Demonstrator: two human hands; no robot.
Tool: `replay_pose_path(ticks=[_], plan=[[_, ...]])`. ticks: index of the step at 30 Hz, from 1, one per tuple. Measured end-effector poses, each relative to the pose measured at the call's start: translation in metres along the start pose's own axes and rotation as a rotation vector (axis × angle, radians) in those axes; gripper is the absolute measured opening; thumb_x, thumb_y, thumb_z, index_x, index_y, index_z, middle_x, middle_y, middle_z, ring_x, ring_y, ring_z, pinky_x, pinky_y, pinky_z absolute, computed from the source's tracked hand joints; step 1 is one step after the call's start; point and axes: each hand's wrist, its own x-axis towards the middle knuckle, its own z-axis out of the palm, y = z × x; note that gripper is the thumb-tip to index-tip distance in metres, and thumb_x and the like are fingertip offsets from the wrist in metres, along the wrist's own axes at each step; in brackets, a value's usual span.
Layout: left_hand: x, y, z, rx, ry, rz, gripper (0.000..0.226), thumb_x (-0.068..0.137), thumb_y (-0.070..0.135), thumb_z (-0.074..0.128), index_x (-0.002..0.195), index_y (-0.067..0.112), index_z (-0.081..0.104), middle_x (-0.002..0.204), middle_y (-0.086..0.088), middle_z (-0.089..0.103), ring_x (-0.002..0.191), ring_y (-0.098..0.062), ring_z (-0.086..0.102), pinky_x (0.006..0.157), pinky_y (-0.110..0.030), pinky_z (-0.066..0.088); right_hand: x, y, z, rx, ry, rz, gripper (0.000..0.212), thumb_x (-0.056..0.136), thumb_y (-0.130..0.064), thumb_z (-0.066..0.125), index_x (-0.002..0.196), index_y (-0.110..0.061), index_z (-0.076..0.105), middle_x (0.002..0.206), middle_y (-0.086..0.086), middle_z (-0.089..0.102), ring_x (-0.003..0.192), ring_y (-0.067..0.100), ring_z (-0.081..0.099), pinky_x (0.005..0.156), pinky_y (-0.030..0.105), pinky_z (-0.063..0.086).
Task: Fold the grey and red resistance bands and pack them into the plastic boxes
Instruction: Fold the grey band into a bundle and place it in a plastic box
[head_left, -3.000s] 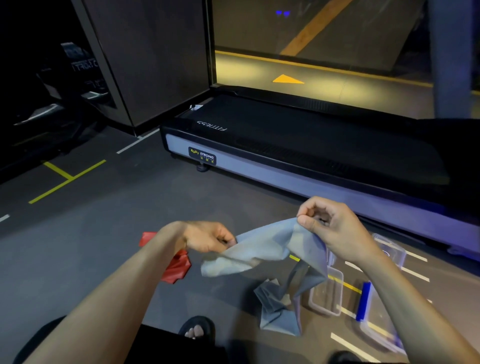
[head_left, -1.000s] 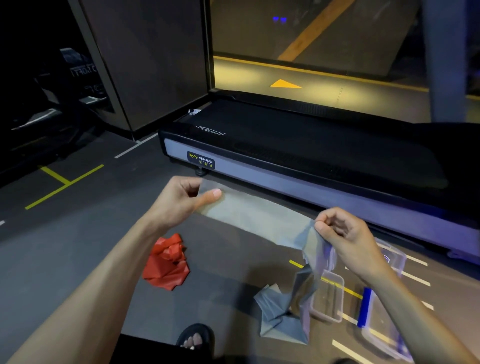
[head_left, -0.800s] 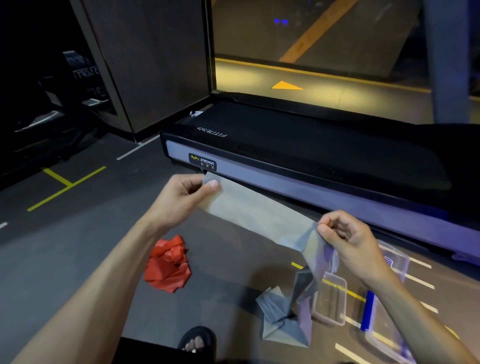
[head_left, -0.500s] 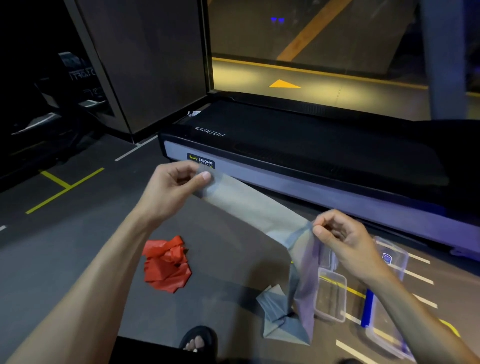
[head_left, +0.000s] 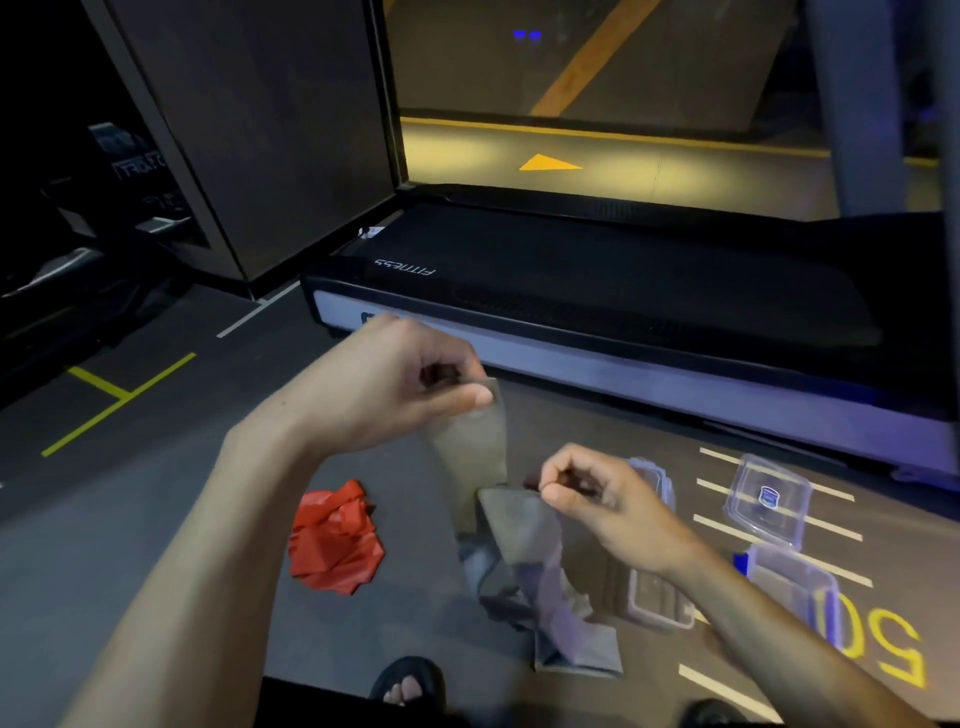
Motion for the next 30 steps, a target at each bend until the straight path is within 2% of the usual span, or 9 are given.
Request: replay_pose_path(ticks=[2, 4, 8, 12, 17, 22, 24, 27, 30], plan=[[0.003, -0.002, 0.005, 0.060, -0.007, 0.001, 0.017, 0.094, 0.040, 0.070, 0.085, 0.026, 0.073, 0.077, 0.006, 0.072, 0.074, -0.014, 0.068, 0.068, -0.039, 0.053, 0.006, -0.017, 0.001, 0.030, 0.025, -0.053, 0.005, 0.095, -0.018, 0.067, 0.091, -0.020, 0.065, 0.095, 0.006, 0.066, 0.092, 0.025, 0.063, 0.084, 0.036, 0.049], [0.004, -0.003, 0.008, 0.080, 0.016, -0.006, 0.017, 0.092, 0.038, 0.071, 0.082, 0.025, 0.072, 0.072, 0.005, 0.070, 0.070, -0.014, 0.066, 0.066, -0.038, 0.052, 0.011, -0.032, 0.003, 0.057, 0.047, -0.103, 0.005, 0.095, -0.015, 0.066, 0.091, -0.017, 0.065, 0.104, 0.004, 0.068, 0.099, 0.031, 0.064, 0.089, 0.042, 0.049], [0.005, -0.004, 0.008, 0.072, 0.078, 0.012, 0.013, 0.091, 0.035, 0.073, 0.082, 0.026, 0.072, 0.070, 0.005, 0.068, 0.067, -0.014, 0.066, 0.064, -0.038, 0.051, 0.016, -0.053, 0.005, 0.106, 0.106, -0.194, 0.003, 0.095, -0.013, 0.067, 0.093, -0.014, 0.068, 0.127, -0.004, 0.063, 0.123, 0.023, 0.059, 0.096, 0.029, 0.045], [0.008, 0.002, 0.009, 0.049, 0.103, 0.036, 0.010, 0.093, 0.035, 0.073, 0.086, 0.028, 0.074, 0.073, 0.007, 0.071, 0.071, -0.011, 0.069, 0.066, -0.038, 0.052, 0.023, -0.065, 0.013, 0.116, 0.168, -0.244, 0.005, 0.094, -0.013, 0.070, 0.091, -0.017, 0.070, 0.134, -0.005, 0.060, 0.135, 0.024, 0.053, 0.108, 0.038, 0.042], [0.013, 0.008, 0.013, -0.036, 0.118, 0.026, 0.003, 0.091, 0.029, 0.077, 0.089, 0.027, 0.077, 0.079, 0.007, 0.075, 0.075, -0.006, 0.071, 0.069, -0.033, 0.053, 0.033, -0.072, 0.013, 0.168, 0.289, -0.264, 0.003, 0.090, -0.012, 0.071, 0.089, -0.014, 0.071, 0.117, -0.008, 0.064, 0.117, 0.023, 0.062, 0.097, 0.037, 0.049], [0.017, 0.009, 0.019, -0.098, 0.120, 0.049, 0.002, 0.093, 0.024, 0.075, 0.092, 0.024, 0.077, 0.088, 0.009, 0.076, 0.083, -0.008, 0.072, 0.074, -0.032, 0.054, 0.040, -0.075, 0.004, 0.227, 0.321, -0.272, 0.004, 0.089, -0.009, 0.070, 0.087, -0.013, 0.070, 0.108, -0.002, 0.065, 0.095, 0.014, 0.063, 0.083, 0.020, 0.046], [0.017, 0.008, 0.020, -0.106, 0.117, 0.064, 0.003, 0.094, 0.023, 0.074, 0.095, 0.022, 0.077, 0.090, 0.009, 0.076, 0.086, -0.009, 0.072, 0.076, -0.033, 0.055, 0.042, -0.074, 0.002, 0.293, 0.308, -0.253, 0.003, 0.089, -0.009, 0.070, 0.087, -0.012, 0.069, 0.105, 0.000, 0.067, 0.088, 0.014, 0.060, 0.080, 0.021, 0.046], [0.018, 0.008, 0.022, -0.133, 0.097, 0.077, 0.006, 0.097, 0.024, 0.071, 0.099, 0.021, 0.075, 0.090, 0.008, 0.075, 0.086, -0.011, 0.073, 0.076, -0.033, 0.056, 0.044, -0.070, 0.000, 0.357, 0.307, -0.229, 0.002, 0.088, -0.011, 0.070, 0.088, -0.011, 0.068, 0.098, 0.000, 0.067, 0.088, 0.019, 0.059, 0.081, 0.029, 0.046], [0.019, 0.009, 0.024, -0.120, 0.143, 0.071, 0.005, 0.096, 0.028, 0.072, 0.097, 0.024, 0.075, 0.091, 0.011, 0.075, 0.087, -0.009, 0.072, 0.076, -0.035, 0.056, 0.044, -0.069, -0.001, 0.382, 0.305, -0.219, 0.003, 0.089, -0.013, 0.070, 0.087, -0.014, 0.069, 0.089, 0.000, 0.066, 0.083, 0.021, 0.056, 0.076, 0.029, 0.046]])
